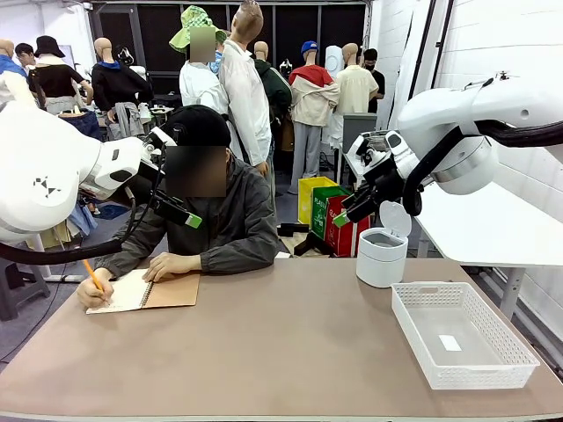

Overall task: Sort the paper based on its condition.
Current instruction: If a person hands you a paper, place it in the Organizing basket , and if it's crumpled, put it in the Trash can.

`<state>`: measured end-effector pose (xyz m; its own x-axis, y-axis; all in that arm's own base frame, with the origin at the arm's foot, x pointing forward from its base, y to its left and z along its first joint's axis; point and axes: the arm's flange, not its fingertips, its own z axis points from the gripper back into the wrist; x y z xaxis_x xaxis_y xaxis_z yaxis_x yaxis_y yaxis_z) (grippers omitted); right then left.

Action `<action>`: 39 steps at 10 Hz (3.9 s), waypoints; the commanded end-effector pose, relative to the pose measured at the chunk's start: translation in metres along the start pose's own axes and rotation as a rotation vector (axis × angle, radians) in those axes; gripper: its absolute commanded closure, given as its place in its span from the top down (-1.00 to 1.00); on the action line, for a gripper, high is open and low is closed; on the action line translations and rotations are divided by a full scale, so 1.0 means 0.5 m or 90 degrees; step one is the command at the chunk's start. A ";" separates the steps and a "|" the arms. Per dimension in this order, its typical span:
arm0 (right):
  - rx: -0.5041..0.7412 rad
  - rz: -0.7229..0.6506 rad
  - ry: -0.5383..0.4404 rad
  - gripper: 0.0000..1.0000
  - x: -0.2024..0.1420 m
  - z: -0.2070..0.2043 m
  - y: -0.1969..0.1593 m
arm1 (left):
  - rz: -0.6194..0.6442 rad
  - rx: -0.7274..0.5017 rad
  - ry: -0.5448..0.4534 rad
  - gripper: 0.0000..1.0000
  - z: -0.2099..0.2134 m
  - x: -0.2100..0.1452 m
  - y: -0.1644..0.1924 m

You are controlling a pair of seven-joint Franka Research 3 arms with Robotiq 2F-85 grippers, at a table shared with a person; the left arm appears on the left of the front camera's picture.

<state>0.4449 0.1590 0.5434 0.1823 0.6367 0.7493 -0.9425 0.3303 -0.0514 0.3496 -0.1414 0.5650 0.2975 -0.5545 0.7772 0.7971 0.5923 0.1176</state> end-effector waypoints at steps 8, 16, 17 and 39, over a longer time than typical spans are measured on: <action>-0.006 -0.004 -0.012 1.00 0.001 -0.001 0.001 | 0.007 -0.004 0.002 1.00 0.000 -0.002 0.001; -0.006 -0.004 -0.012 1.00 0.001 -0.001 0.001 | 0.007 -0.004 0.002 1.00 0.000 -0.002 0.001; -0.006 -0.004 -0.012 1.00 0.001 -0.001 0.001 | 0.007 -0.004 0.002 1.00 0.000 -0.002 0.001; -0.006 -0.004 -0.012 1.00 0.001 -0.001 0.001 | 0.007 -0.004 0.002 1.00 0.000 -0.002 0.001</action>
<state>0.4449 0.1590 0.5434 0.1823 0.6367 0.7493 -0.9425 0.3303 -0.0514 0.3496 -0.1414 0.5650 0.2975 -0.5545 0.7772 0.7971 0.5923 0.1176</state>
